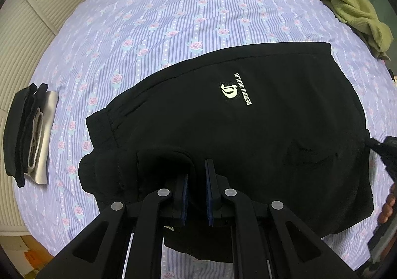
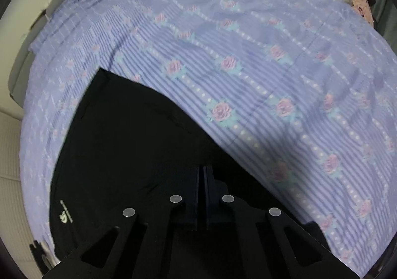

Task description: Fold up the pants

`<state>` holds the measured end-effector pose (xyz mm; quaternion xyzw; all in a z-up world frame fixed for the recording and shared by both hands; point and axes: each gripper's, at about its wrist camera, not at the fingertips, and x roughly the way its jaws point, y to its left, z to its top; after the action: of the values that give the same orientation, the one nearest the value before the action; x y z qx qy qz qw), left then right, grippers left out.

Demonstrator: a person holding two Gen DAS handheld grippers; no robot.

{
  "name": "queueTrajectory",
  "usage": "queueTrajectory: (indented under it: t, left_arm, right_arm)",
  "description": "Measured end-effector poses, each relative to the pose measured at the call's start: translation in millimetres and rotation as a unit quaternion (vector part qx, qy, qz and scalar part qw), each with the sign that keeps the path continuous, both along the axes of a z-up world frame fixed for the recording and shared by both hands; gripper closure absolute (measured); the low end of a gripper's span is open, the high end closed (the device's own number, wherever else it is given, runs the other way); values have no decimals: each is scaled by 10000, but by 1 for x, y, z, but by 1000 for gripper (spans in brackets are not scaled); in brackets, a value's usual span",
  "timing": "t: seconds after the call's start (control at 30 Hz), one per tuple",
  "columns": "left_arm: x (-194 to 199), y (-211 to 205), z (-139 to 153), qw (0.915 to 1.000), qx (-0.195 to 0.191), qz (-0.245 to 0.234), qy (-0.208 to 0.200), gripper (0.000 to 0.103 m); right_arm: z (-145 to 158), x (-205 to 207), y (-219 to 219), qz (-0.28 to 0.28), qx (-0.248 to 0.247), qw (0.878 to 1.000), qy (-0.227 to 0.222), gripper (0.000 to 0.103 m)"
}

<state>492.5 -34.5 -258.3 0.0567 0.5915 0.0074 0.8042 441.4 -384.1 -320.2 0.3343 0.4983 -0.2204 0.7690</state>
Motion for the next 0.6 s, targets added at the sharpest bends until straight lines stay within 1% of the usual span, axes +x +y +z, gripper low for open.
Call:
queueTrajectory:
  t: [0.07,0.1,0.13,0.17,0.2,0.23,0.3,0.47,0.53,0.6]
  left_arm:
    - [-1,0,0,10000,-7,-13,-6,90]
    - [-2,0,0,10000,-25,-11,-4,90]
    - [-2,0,0,10000,-35,-13,3,90]
    - [-2,0,0,10000,-39,-15,12,90]
    - [-2,-1,0,10000,-39,-22,8,90]
    - [-1,-1,-1,10000,-38,-35,3,90]
    - [-1,-2,-1,10000,-22,-61,4,90]
    - [-2,-7,-3,9999,52,-145,-13,90]
    - [-2,-8,-5,9999,17,-132,20,90]
    - [-2,-8,-6,9999,-1,-115,32,90]
  right_arm:
    - [11,-3,-1,35,-53,9998,-179,99]
    - [15,2,2,102,-104,9996,-228,99]
    - [17,5,2,182,-174,9992,-298,96]
    - [16,11,3,298,-252,9989,-268,77]
    - [14,16,4,348,-263,9988,-206,41]
    - [11,22,4,400,-242,9988,-167,29]
    - [7,27,6,465,-244,9982,-286,28]
    - [-20,39,7,656,-107,9978,40,28]
    - [-27,39,9,674,-121,9976,116,30]
    - [-27,34,9,608,-181,9979,161,48]
